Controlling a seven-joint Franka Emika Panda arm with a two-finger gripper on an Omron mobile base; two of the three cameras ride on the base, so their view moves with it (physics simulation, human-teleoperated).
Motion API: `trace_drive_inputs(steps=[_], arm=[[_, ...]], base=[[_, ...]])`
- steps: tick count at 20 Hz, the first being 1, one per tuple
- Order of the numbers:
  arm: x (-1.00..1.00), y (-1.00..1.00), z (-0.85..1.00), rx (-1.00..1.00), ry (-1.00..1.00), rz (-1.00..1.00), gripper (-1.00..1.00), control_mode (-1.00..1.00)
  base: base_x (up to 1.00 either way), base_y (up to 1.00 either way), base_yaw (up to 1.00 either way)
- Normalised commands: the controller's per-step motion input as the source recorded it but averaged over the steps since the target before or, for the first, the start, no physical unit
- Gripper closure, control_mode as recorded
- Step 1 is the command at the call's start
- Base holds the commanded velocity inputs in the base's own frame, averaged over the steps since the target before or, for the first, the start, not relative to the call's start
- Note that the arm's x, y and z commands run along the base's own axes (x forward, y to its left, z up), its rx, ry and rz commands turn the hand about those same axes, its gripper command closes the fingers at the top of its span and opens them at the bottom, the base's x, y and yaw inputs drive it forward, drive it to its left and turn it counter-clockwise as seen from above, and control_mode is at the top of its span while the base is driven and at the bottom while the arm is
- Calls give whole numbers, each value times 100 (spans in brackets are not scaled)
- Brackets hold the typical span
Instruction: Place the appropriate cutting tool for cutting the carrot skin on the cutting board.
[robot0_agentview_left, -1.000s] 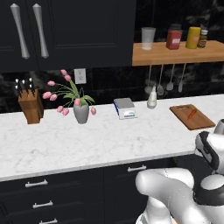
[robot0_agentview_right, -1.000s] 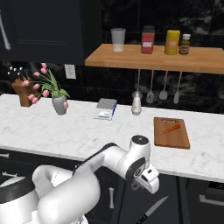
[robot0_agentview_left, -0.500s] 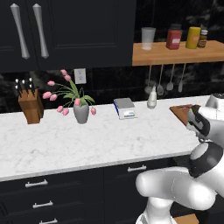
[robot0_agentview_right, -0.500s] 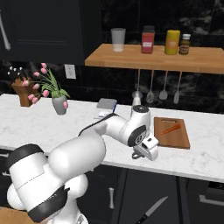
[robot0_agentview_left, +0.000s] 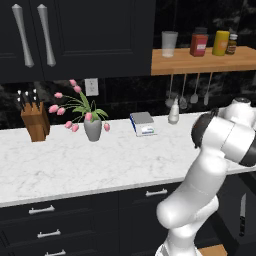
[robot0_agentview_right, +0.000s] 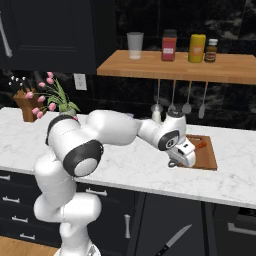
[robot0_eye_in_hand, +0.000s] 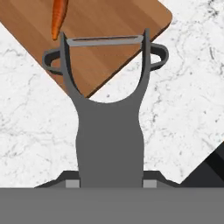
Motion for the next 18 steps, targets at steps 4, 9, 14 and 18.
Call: trace_drive_inputs(steps=[4, 9, 14, 18], arm=[[88, -50, -9, 2, 0, 0, 100, -100], [43, -43, -34, 4, 1, 0, 100, -100], [39, -26, -20, 4, 0, 0, 100, -100], [21, 0, -25, 1, 0, 0, 100, -100]], base=[[0, 0, 0], [0, 0, 0], [0, 0, 0], [0, 0, 0]])
